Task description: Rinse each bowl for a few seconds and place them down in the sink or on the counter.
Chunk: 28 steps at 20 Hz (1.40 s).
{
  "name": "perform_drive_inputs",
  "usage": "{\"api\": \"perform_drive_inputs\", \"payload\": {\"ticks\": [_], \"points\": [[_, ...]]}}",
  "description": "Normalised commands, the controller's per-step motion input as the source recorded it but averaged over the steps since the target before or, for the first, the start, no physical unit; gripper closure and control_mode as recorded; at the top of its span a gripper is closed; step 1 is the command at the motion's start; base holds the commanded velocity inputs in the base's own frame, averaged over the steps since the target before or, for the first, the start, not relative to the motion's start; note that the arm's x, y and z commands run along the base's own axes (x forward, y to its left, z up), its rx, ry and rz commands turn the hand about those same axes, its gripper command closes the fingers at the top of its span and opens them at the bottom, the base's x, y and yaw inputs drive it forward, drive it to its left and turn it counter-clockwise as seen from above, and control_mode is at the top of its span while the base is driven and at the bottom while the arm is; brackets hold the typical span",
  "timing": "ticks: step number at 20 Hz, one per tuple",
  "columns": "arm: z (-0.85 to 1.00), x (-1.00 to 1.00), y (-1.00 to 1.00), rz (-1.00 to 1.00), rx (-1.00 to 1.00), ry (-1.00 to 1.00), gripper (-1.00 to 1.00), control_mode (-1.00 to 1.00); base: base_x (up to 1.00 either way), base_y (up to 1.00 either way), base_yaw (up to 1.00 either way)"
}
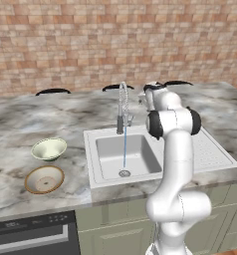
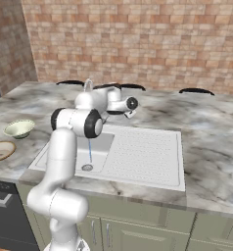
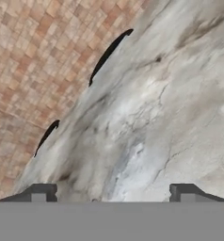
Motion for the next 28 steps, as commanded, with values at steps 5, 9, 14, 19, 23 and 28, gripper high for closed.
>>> {"api": "perform_drive_inputs", "payload": {"ticks": [5, 9, 14, 19, 23, 28], "points": [[0.52, -0.27, -0.18, -0.04, 0.07, 0.14, -1.0, -1.0, 0.0, 0.0, 0.0], [0.4, -0.26, -0.17, -0.04, 0.07, 0.2, -1.0, -1.0, 0.0, 0.0, 0.0], [0.49, -0.28, -0.17, -0.03, 0.09, 0.2, -1.0, -1.0, 0.0, 0.0, 0.0], [0.43, -0.64, 0.0, 0.0, 0.06, 0.09, -1.0, -1.0, 0.0, 0.0, 0.0], [0.21, -0.65, 0.07, 0.0, 0.02, 0.03, -1.0, -1.0, 0.0, 0.0, 0.0], [-0.02, -0.6, 0.31, 0.0, 0.0, 0.02, -1.0, -1.0, 0.0, 0.0, 0.0]]}}
